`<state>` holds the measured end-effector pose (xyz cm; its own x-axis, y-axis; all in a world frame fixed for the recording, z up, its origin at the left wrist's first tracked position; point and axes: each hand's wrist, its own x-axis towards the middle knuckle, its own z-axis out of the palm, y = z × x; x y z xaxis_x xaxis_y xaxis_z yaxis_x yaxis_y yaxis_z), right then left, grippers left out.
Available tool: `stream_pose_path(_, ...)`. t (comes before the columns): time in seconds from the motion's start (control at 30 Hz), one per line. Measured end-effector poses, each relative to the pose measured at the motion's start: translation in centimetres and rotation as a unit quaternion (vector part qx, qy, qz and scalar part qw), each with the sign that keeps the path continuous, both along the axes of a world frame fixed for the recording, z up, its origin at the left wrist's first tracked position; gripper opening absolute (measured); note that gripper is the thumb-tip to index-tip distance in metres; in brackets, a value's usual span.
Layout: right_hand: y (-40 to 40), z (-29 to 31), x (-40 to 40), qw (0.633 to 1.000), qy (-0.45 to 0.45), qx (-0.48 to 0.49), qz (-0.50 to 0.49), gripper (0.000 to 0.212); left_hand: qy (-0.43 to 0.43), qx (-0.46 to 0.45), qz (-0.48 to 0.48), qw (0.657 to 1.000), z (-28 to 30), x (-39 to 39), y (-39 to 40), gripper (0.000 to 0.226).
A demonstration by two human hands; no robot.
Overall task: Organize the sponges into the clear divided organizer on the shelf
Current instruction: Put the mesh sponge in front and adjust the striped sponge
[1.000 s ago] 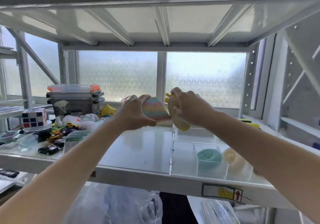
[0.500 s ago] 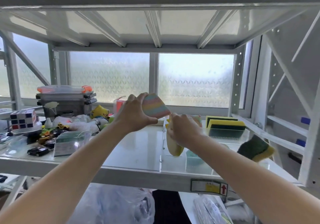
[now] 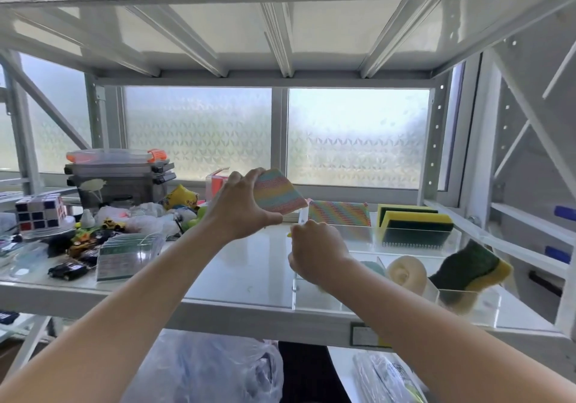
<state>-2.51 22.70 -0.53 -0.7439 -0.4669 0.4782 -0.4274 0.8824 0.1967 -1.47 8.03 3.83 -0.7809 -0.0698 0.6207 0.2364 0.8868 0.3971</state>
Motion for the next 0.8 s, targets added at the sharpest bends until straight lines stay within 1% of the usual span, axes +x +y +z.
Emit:
stream_pose_path(0.2,0.5,0.0,-0.6,0.993,-0.100,-0.051,-0.034,0.029,-0.001,-0.011,0.012,1.000,-0.2,-0.1,-0.3,0.092)
stream_pose_path(0.33,0.6,0.4,-0.7,0.988,-0.136,-0.044,-0.052,0.034,-0.001,-0.012,0.009,1.000,-0.2,0.0,-0.3,0.092)
stream_pose_path(0.43,0.7,1.2,-0.7,0.981,-0.179,-0.046,-0.064,0.040,0.000,-0.010,0.003,1.000,0.1,0.2,-0.1,0.091)
stream_pose_path(0.57,1.7,2.8,-0.7,0.966,-0.239,-0.084,-0.040,0.042,0.001,-0.015,-0.001,1.000,0.4,0.4,0.5,0.091)
stream_pose_path(0.67,2.5,3.2,-0.3,0.960,-0.272,-0.067,-0.032,0.049,-0.003,-0.014,0.001,1.000,0.5,0.5,1.1,0.092)
stream_pose_path(0.73,2.8,3.1,-0.2,0.958,-0.282,-0.056,-0.018,0.049,-0.005,-0.014,-0.003,1.000,0.7,0.5,1.5,0.091)
stream_pose_path(0.8,2.8,2.9,-0.2,0.966,-0.252,-0.056,0.000,0.040,-0.003,-0.016,-0.010,1.000,0.9,0.7,1.9,0.091)
